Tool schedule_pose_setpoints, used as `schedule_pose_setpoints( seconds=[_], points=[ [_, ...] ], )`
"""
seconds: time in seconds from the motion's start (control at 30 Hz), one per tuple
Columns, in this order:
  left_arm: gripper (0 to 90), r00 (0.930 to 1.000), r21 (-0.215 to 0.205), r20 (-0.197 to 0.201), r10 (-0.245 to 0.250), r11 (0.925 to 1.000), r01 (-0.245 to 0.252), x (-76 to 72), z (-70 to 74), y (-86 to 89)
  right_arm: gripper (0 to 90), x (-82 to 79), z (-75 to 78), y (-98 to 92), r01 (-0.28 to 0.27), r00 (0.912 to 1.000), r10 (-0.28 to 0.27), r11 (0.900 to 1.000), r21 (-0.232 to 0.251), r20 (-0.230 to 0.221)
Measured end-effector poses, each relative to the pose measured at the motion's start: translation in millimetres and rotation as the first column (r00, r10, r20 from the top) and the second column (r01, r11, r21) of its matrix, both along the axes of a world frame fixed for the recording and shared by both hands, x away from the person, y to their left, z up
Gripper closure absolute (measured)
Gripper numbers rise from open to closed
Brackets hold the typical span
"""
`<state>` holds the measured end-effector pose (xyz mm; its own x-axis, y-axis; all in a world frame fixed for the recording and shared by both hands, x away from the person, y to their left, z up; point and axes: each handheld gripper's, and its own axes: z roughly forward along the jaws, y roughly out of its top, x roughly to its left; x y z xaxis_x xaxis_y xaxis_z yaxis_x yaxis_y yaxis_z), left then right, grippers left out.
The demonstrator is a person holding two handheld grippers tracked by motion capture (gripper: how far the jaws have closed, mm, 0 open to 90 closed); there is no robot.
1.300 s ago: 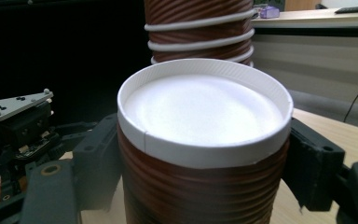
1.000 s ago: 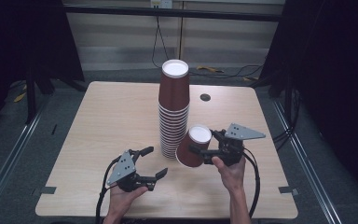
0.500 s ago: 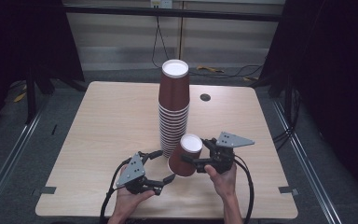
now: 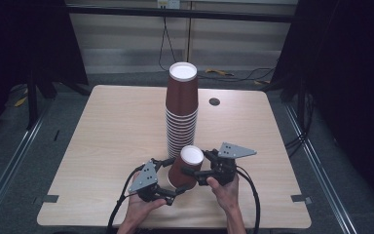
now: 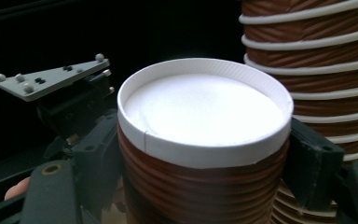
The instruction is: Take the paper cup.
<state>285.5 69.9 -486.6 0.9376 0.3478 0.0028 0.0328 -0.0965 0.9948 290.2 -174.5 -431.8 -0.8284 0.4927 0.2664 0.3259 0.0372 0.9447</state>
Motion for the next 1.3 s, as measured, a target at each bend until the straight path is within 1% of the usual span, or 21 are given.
schedule_pose_setpoints(
  seconds=[0.07,0.1,0.13,0.17,0.2,0.27,0.3,0.37,0.43,0.5,0.63,0.73,0.8,0.87,0.97,1.03,1.07,1.17,1.2,1.27,1.3],
  points=[
    [8.6,0.9999,0.012,-0.009,-0.004,0.9999,0.004,1.5,-0.6,-1.3,23.8,-0.8,-0.6,2.9,-0.001,1.0000,0.001,1.000,-0.006,0.000],
    [7.6,0.9999,0.001,-0.010,-0.004,1.0000,0.004,2.3,-1.7,-2.7,23.8,-0.6,-0.8,3.4,-0.007,1.0000,0.007,1.000,-0.002,0.000],
    [7.1,0.9999,0.013,-0.010,-0.004,0.9999,0.004,3.2,-1.9,-3.0,23.8,-0.6,-0.9,3.9,-0.008,1.0000,0.008,1.000,0.000,0.000],
    [6.9,0.9999,0.002,-0.012,-0.008,1.0000,0.008,3.6,-3.1,-4.9,23.8,-0.3,-0.9,4.6,-0.010,0.9999,0.010,1.000,0.001,0.002],
    [7.3,0.9999,0.015,-0.013,-0.007,0.9999,0.007,3.8,-3.2,-5.0,23.8,-0.2,-0.9,5.1,-0.011,0.9999,0.011,1.000,0.002,0.001],
    [6.8,0.9997,0.014,-0.021,-0.012,0.9998,0.013,5.0,-4.4,-6.6,23.8,-0.1,-0.9,5.5,-0.010,0.9999,0.010,1.000,0.001,0.000],
    [6.9,0.9997,0.009,-0.021,-0.015,0.9998,0.016,5.8,-4.7,-7.2,23.8,0.0,-1.0,5.5,-0.010,0.9999,0.010,1.000,0.004,-0.001],
    [6.8,0.9997,0.018,-0.019,-0.017,0.9997,0.017,6.3,-4.7,-8.3,23.8,0.1,-1.1,6.0,-0.012,0.9999,0.012,1.000,0.005,0.002],
    [6.8,0.9994,0.016,-0.022,-0.026,0.9995,0.026,6.8,-4.4,-9.7,23.8,-0.5,-1.0,6.1,-0.013,0.9999,0.013,1.000,0.007,0.006],
    [7.4,0.9997,0.033,-0.009,-0.023,0.9992,0.023,6.3,-3.6,-11.1,23.8,-1.2,-1.0,6.5,-0.014,0.9999,0.014,1.000,0.009,0.005],
    [9.4,0.9997,0.040,-0.008,-0.021,0.9990,0.022,6.6,-3.4,-10.2,23.4,-1.4,-0.9,6.4,-0.016,0.9998,0.016,1.000,0.007,0.008],
    [10.8,0.9997,0.049,-0.011,-0.023,0.9985,0.023,6.9,-3.3,-9.5,22.8,-1.1,-1.1,6.8,-0.017,0.9998,0.017,1.000,-0.004,0.006],
    [11.6,0.9995,0.057,-0.021,-0.025,0.9980,0.026,7.5,-2.8,-9.3,22.2,-0.7,-1.5,7.0,-0.019,0.9998,0.019,1.000,-0.004,0.007],
    [12.1,0.9995,0.055,-0.024,-0.021,0.9982,0.023,7.5,-2.6,-9.8,21.5,-0.3,-1.4,7.8,-0.017,0.9998,0.017,1.000,-0.008,0.009],
    [12.3,0.9995,0.068,-0.025,-0.022,0.9974,0.023,7.7,-1.5,-9.1,15.9,0.6,-1.4,8.7,-0.024,0.9997,0.024,1.000,-0.015,0.001],
    [12.5,0.9995,0.068,-0.025,-0.021,0.9974,0.023,7.9,-1.2,-8.7,15.5,1.1,-1.7,8.7,-0.027,0.9996,0.027,0.999,-0.017,-0.005],
    [12.5,0.9996,0.070,-0.024,-0.016,0.9974,0.017,7.9,-0.3,-7.3,13.3,1.0,-1.6,8.0,-0.016,0.9999,0.016,1.000,-0.015,-0.006],
    [12.5,0.9996,0.077,-0.027,-0.011,0.9969,0.013,8.6,1.4,-3.9,13.7,0.4,-0.6,6.9,-0.017,0.9998,0.017,1.000,-0.013,-0.005],
    [12.5,0.9995,0.074,-0.032,-0.007,0.9972,0.009,8.7,1.6,-3.2,14.0,-0.1,-0.1,6.4,-0.027,0.9996,0.027,1.000,-0.015,-0.007],
    [12.5,0.9990,0.082,-0.045,-0.010,0.9965,0.014,10.6,3.0,0.0,13.9,-1.1,0.5,5.7,-0.024,0.9997,0.024,1.000,-0.015,-0.006],
    [12.5,0.9987,0.088,-0.051,-0.004,0.9961,0.008,11.3,3.5,1.5,13.9,-1.4,0.7,4.9,-0.026,0.9996,0.026,1.000,-0.015,-0.007]
  ],
)
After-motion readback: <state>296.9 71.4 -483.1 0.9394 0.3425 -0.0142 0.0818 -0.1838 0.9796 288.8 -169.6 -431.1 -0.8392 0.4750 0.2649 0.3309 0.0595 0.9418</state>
